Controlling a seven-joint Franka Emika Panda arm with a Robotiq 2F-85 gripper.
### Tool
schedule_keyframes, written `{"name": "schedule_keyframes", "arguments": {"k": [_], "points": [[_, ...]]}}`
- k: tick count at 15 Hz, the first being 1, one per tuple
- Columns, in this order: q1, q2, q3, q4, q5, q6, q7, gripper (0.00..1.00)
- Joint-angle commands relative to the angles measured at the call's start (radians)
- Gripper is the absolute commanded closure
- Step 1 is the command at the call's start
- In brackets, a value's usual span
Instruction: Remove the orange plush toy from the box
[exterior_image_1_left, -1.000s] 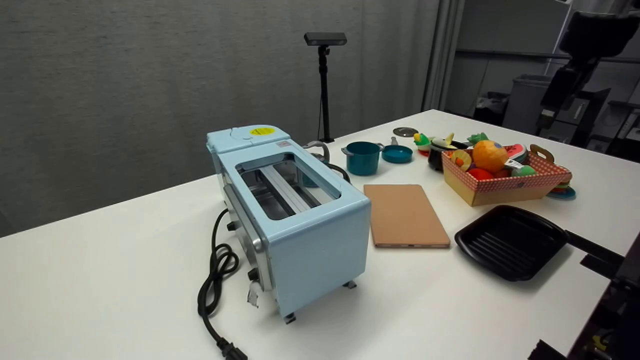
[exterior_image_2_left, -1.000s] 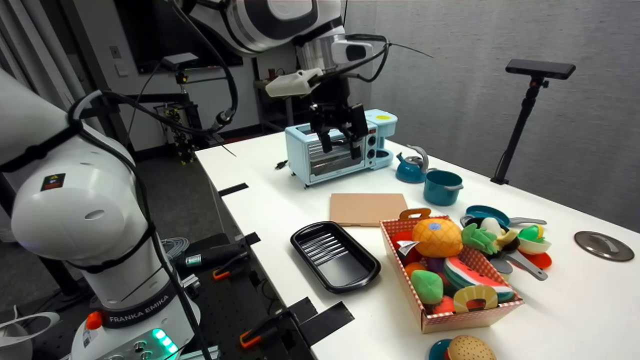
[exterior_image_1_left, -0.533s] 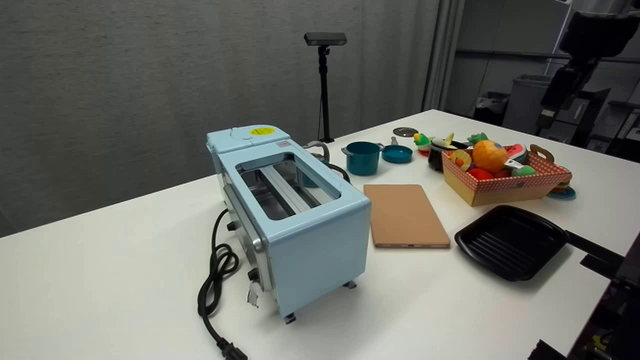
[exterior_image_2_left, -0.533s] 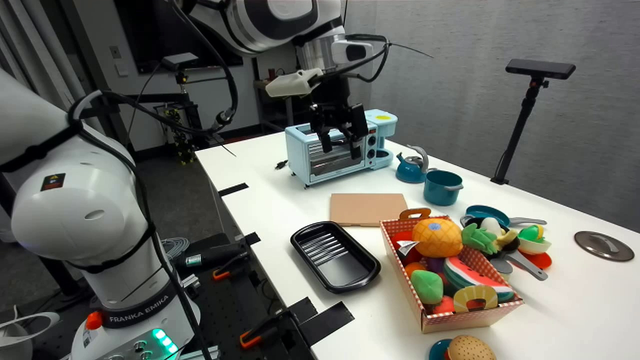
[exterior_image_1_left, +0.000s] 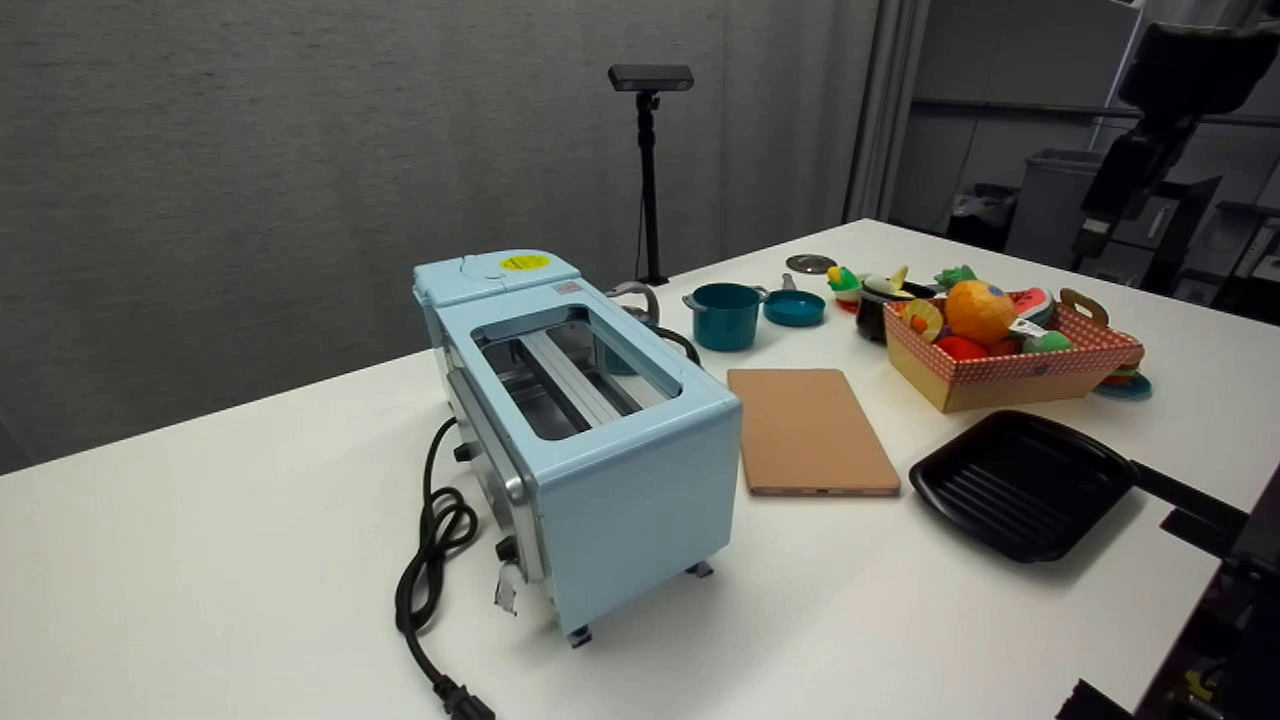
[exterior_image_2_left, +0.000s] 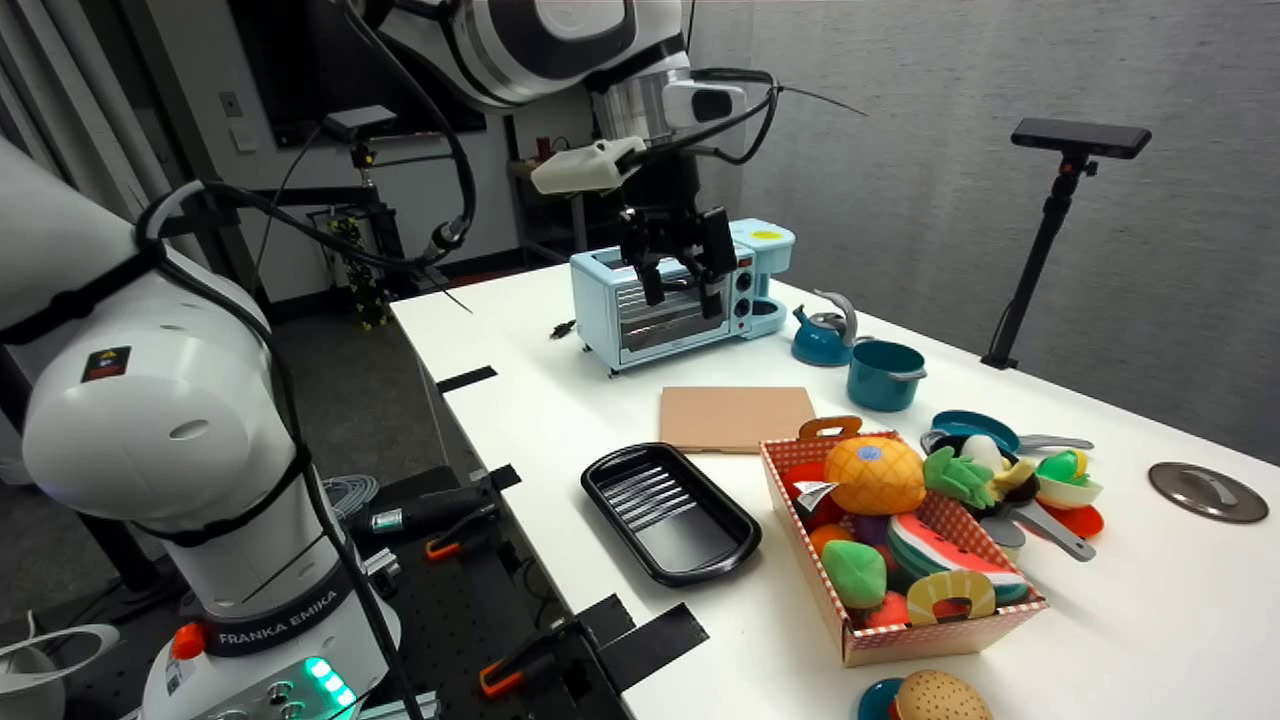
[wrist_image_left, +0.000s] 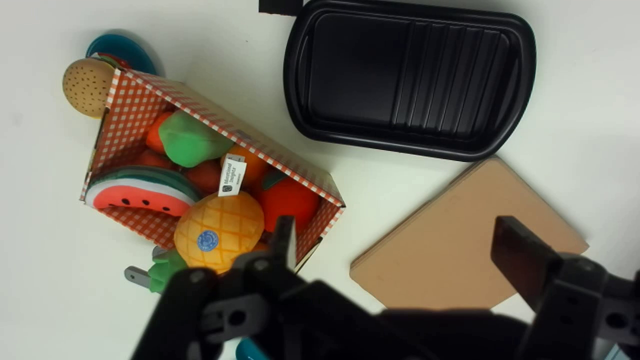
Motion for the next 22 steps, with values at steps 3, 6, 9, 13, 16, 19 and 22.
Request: {"name": "schedule_keyframes", "arguments": {"k": [3, 6, 9, 13, 16, 19, 22], "points": [[0.002, 0.0, -0.001, 0.002, 0.0, -0.003, 0.001, 0.0], [0.003, 0.004, -0.002, 0.003, 0.002, -0.004, 0.0, 0.0], [0.004, 0.014, -0.003, 0.004, 0.005, -0.001, -0.001, 0.0], [-0.003, 0.03, -0.002, 0.005, -0.002, 0.01, 0.009, 0.0], [-0.014, 0.053, -0.008, 0.011, -0.011, 0.02, 0.021, 0.0], [-0.033, 0.085, -0.018, 0.02, -0.025, 0.036, 0.038, 0.0], [-0.059, 0.122, -0.03, 0.032, -0.034, 0.052, 0.047, 0.0]]}}
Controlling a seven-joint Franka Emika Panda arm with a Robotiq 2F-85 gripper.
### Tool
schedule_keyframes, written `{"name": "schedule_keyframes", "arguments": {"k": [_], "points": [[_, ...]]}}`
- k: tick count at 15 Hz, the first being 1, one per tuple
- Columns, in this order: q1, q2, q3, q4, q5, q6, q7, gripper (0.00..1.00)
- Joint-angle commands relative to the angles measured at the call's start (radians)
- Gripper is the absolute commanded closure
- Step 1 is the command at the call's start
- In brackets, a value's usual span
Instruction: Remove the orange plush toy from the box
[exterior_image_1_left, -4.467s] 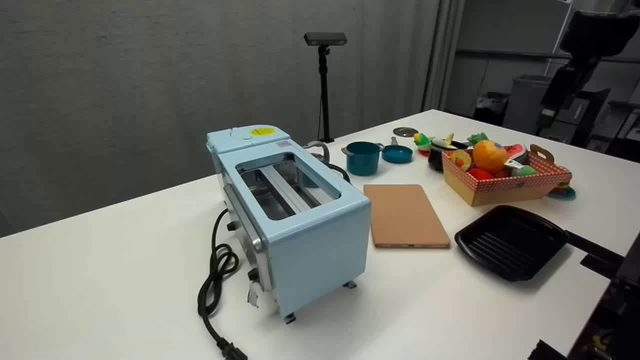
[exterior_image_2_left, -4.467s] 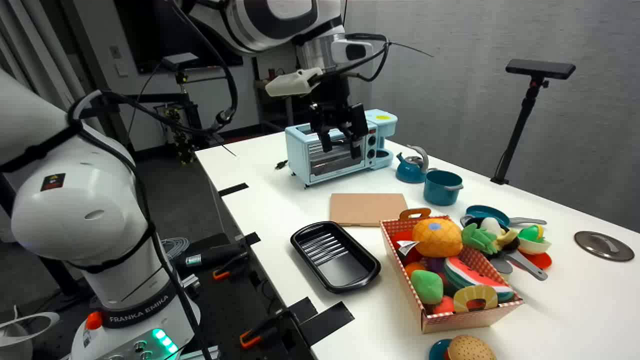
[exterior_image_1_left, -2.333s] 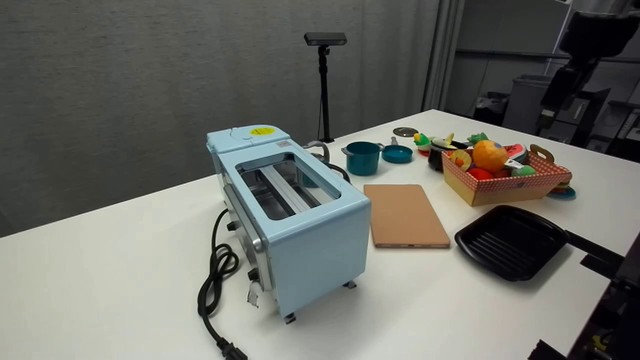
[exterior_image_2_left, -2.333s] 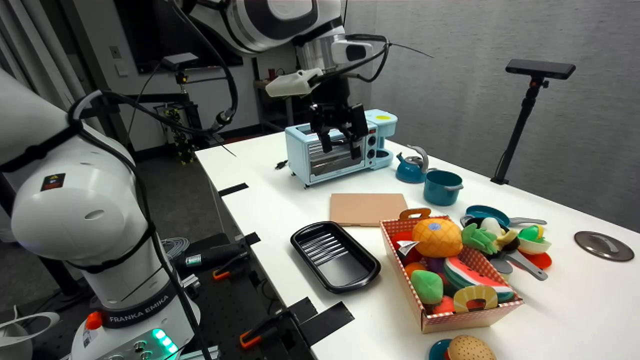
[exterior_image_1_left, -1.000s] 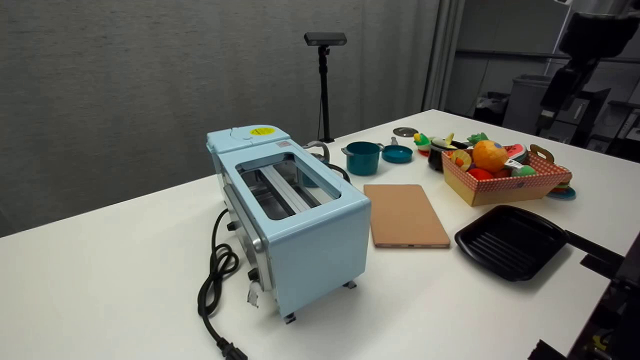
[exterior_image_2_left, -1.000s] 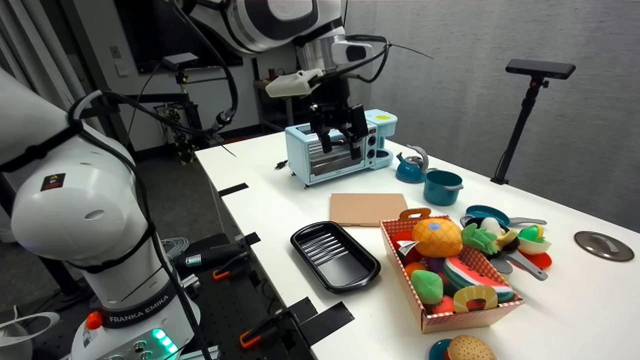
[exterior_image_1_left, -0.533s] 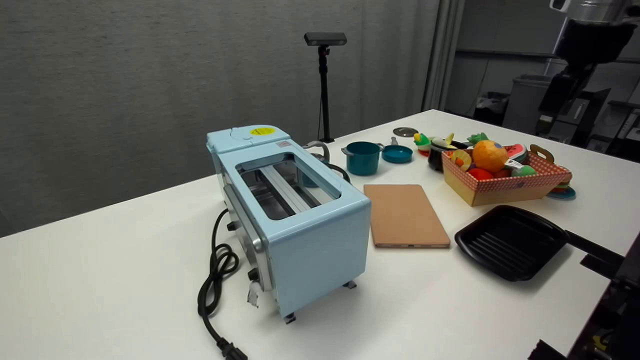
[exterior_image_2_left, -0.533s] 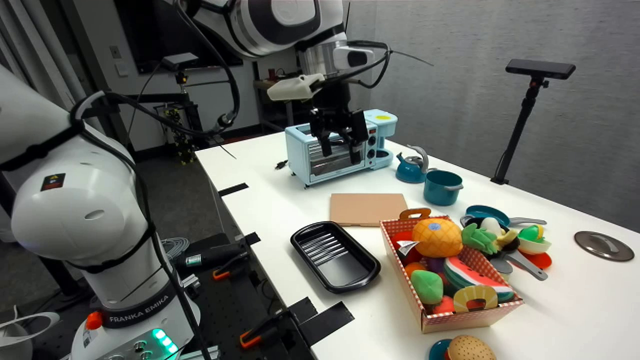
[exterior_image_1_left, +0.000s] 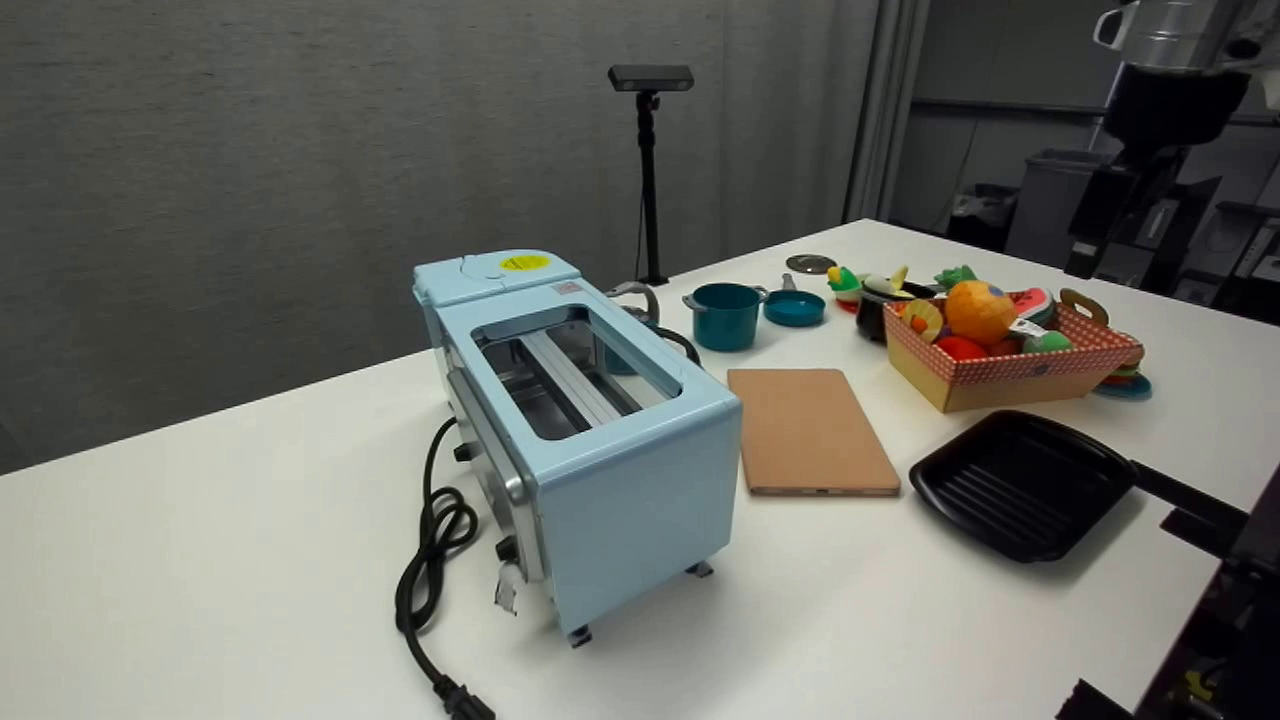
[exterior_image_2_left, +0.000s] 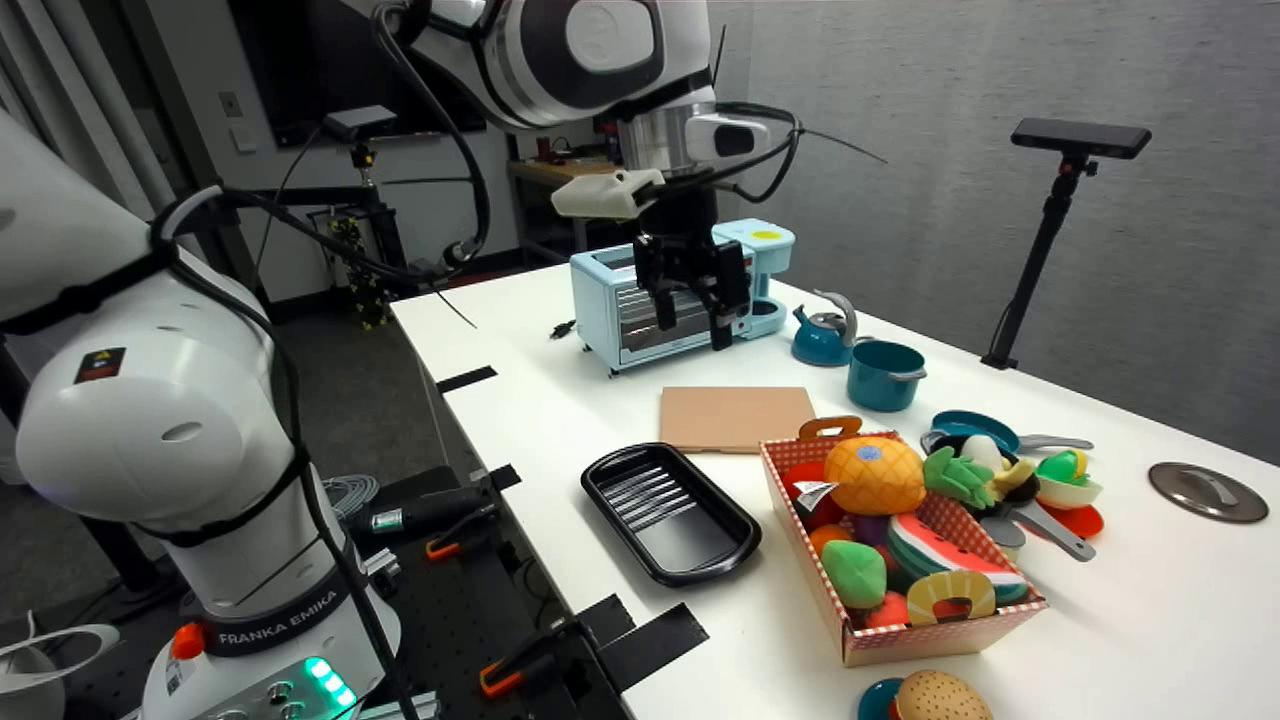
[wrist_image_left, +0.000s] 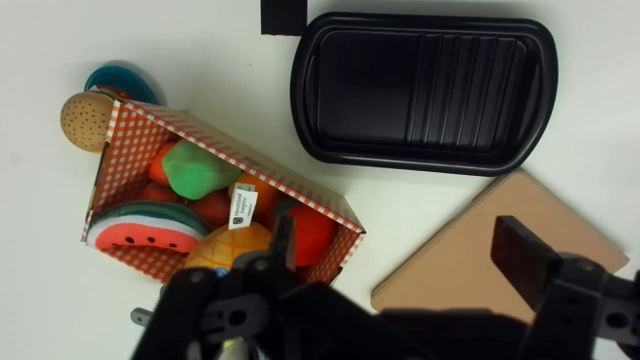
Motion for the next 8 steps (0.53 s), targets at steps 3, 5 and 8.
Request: {"name": "schedule_keyframes", "arguments": {"k": [3, 5, 8], "points": [[-0.052, 0.083, -0.016, 0.035, -0.051, 0.061, 0.032, 0.0], [-0.063, 0.113, -0.021, 0.049, -0.066, 0.075, 0.037, 0.0], [-0.079, 0.167, -0.022, 0.079, -0.112, 0.102, 0.061, 0.0]]}}
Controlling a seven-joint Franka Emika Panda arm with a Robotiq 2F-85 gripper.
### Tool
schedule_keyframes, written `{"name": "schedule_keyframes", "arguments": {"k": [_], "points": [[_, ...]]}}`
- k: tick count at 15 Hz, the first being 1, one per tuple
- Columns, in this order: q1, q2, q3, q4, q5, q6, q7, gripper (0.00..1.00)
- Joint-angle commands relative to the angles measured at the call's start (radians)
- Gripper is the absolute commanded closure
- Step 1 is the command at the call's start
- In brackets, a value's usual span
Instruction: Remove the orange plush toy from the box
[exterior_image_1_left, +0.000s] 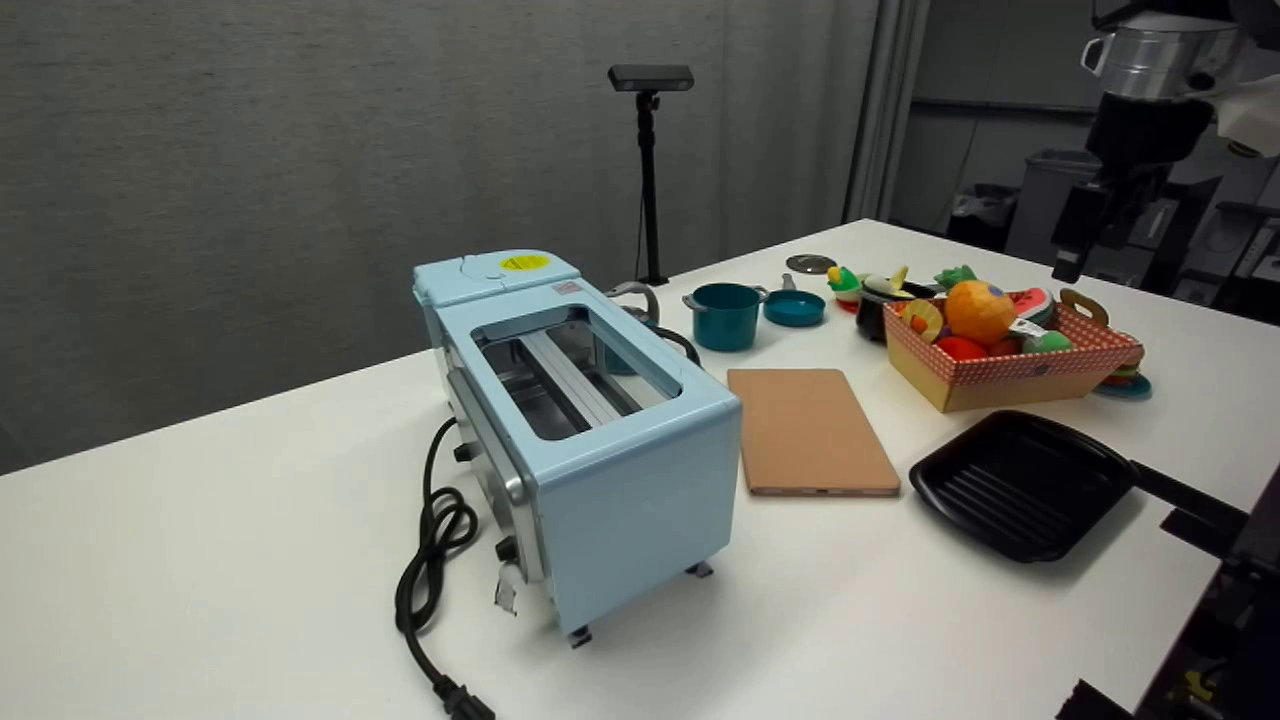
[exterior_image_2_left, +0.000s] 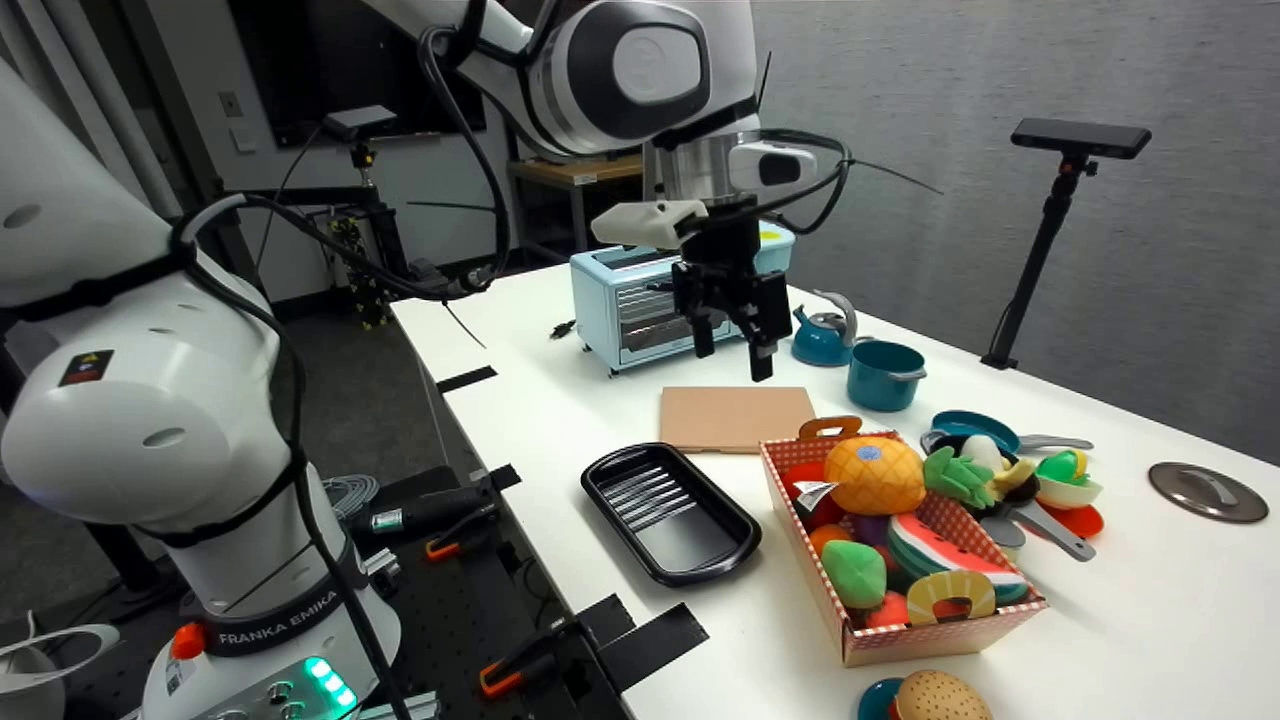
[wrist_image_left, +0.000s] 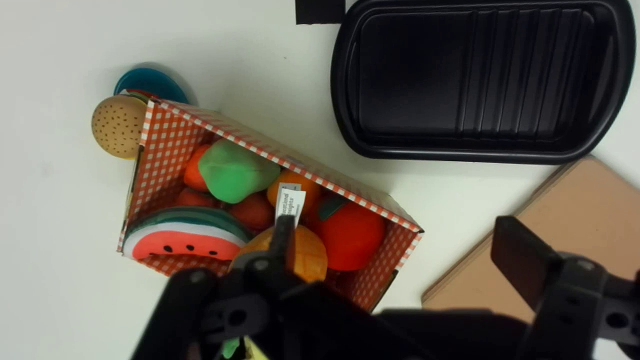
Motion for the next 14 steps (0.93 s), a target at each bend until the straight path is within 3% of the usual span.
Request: {"name": "schedule_keyframes", "arguments": {"k": [1, 6, 14], "points": [[-0.024, 0.082, 0.0, 0.056, -0.078, 0.042, 0.057, 0.0], [-0.025, 0.184, -0.012, 0.124, -0.134, 0.063, 0.1, 0.0], [-0.013, 0.417, -0.067, 0.302, -0.099, 0.06, 0.14, 0.0]]}}
